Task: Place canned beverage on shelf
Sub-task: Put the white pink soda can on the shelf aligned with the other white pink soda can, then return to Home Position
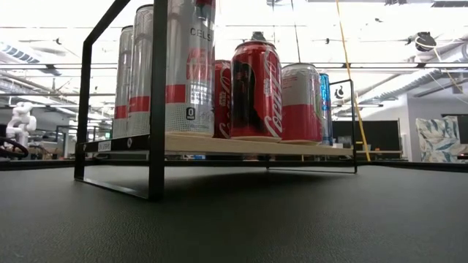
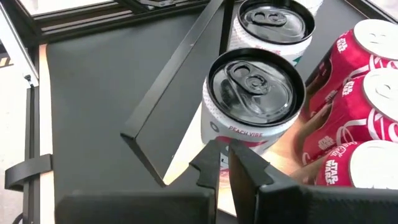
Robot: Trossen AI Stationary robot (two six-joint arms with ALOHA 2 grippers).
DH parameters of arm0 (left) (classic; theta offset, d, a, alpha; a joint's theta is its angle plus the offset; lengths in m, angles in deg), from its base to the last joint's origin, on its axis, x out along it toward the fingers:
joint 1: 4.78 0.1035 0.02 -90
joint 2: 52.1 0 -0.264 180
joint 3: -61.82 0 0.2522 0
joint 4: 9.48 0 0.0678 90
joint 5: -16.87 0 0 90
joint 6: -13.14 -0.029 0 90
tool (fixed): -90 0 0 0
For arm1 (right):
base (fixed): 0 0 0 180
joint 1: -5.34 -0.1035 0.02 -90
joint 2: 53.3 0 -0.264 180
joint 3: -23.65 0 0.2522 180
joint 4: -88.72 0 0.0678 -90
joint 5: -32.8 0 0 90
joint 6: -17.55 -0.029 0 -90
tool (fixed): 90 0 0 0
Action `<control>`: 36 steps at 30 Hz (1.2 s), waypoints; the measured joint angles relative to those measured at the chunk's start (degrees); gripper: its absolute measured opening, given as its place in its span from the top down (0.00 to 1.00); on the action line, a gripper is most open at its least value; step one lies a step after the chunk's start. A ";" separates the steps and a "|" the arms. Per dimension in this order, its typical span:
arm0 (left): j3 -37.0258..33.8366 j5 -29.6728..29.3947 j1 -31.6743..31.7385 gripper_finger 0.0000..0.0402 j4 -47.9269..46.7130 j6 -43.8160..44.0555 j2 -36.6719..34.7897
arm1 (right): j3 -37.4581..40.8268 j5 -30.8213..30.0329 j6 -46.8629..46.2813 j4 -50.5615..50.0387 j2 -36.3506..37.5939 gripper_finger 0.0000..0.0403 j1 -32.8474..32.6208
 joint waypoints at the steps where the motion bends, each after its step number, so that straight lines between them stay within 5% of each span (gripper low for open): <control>1: 0.00 0.00 0.00 0.19 -0.02 0.00 0.00 | 0.00 0.00 0.02 0.00 0.00 0.97 0.00; 15: 0.00 2.38 0.09 0.22 0.89 -5.22 -0.08 | 0.11 12.14 5.42 -4.89 12.30 0.97 -1.89; 24: 0.00 6.67 1.93 0.53 7.33 -19.36 -1.84 | 0.04 15.13 16.25 -8.04 27.54 0.97 -2.21; 29: 0.00 4.46 2.03 0.74 8.39 -30.77 -3.15 | 0.04 16.37 18.97 -9.30 35.12 0.97 -2.21; 36: 0.00 3.16 2.03 0.88 9.44 -37.00 -3.26 | 0.02 18.14 22.69 -13.36 43.48 0.97 -2.21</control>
